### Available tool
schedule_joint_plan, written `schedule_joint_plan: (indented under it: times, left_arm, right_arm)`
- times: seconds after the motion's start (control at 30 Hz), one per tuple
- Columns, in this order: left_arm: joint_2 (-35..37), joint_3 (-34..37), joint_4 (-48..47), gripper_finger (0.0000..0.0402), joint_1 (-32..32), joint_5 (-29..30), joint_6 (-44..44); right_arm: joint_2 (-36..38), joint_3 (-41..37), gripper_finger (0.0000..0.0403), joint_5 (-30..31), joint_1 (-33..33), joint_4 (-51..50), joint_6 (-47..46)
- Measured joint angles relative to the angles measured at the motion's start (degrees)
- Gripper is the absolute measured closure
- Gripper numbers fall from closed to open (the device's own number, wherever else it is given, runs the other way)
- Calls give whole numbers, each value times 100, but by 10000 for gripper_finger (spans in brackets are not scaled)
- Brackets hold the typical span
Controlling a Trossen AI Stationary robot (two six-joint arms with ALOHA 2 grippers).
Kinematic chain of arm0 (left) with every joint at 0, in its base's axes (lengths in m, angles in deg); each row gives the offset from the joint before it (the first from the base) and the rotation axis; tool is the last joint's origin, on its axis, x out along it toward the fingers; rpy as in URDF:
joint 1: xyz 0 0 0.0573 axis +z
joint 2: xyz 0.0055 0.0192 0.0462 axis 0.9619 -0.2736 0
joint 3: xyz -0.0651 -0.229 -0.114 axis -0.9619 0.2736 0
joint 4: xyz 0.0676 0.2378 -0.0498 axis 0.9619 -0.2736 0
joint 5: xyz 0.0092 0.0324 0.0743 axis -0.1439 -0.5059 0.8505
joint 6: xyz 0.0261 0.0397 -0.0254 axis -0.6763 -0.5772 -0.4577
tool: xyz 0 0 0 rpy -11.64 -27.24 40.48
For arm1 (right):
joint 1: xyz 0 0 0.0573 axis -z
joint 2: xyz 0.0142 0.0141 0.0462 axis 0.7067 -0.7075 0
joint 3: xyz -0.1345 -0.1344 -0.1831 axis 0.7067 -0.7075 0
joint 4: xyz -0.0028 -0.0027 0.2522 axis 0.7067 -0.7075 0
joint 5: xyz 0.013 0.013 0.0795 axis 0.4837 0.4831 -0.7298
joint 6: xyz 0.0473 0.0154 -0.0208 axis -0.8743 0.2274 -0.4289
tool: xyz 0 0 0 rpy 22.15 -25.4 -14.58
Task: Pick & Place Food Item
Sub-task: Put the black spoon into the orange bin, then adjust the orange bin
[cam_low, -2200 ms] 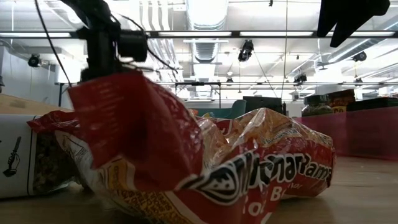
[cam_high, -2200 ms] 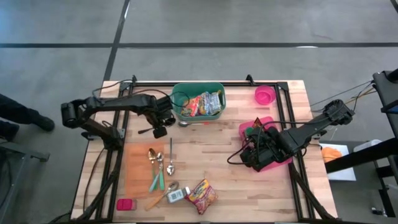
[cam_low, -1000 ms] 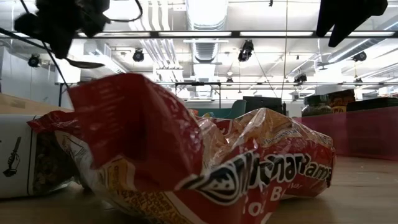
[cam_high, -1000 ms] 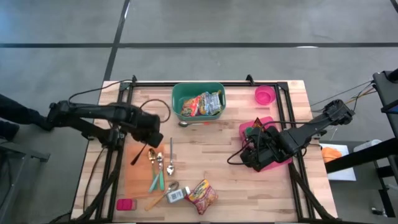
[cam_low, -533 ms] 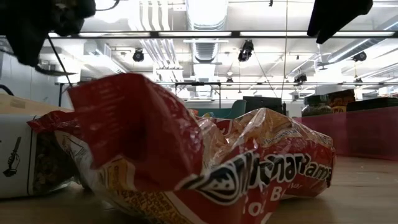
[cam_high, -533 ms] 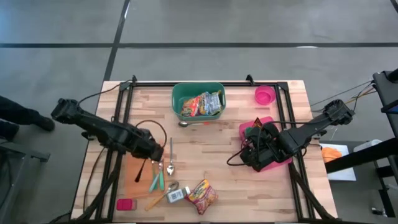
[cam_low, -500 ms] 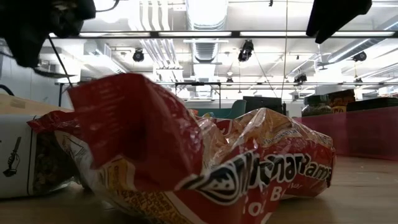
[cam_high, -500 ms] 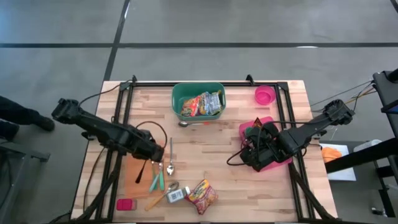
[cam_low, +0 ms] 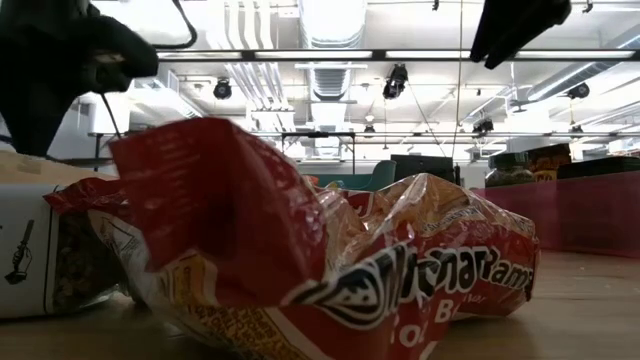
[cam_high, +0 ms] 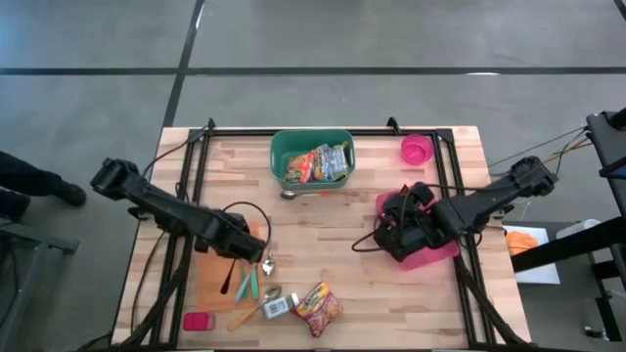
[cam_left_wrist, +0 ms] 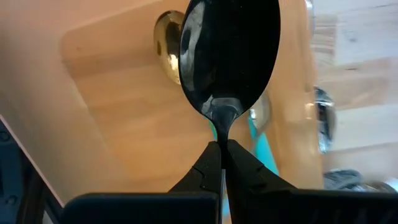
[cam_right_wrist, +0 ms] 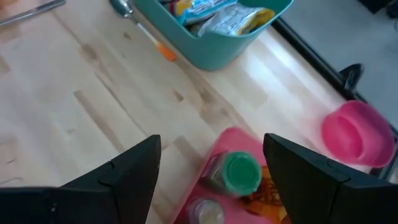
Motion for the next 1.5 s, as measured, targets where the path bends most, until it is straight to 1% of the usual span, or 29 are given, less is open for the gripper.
schedule_joint_plan:
  times: [0.13, 0.27, 0.47, 0.6, 0.83, 1.03, 1.13, 1.3, 1.5]
  left_arm:
    - [-132, 214, 109, 401, -3, 1, 23]
    - [-183, 563, 594, 401, -5, 1, 125]
    - [-179, 1199, 1523, 401, -3, -1, 201]
    - [-175, 1468, 1811, 401, -3, 0, 278]
    - [-177, 1578, 1885, 401, -3, 1, 183]
    - [-168, 1571, 1901, 397, -3, 0, -27]
    - [-162, 1571, 1903, 374, -3, -42, -37]
    - [-132, 1565, 1900, 310, -3, -46, -56]
    - [92, 1509, 1899, 242, 1, -19, -416]
  right_arm:
    - [0, 0, 122, 8, 272, 146, 446]
    - [2, 0, 122, 6, 458, 293, 880]
    - [2, 0, 122, -6, 637, 321, 968]
    - [2, 0, 122, -23, 668, 488, 1193]
    - [2, 0, 122, -61, 668, 896, 1527]
    - [2, 0, 122, -60, 746, 1053, 1568]
    - [2, 0, 122, -60, 826, 1068, 1570]
    - [2, 0, 122, -69, 871, 1190, 1566]
    - [2, 0, 122, -79, 871, 1203, 1570]
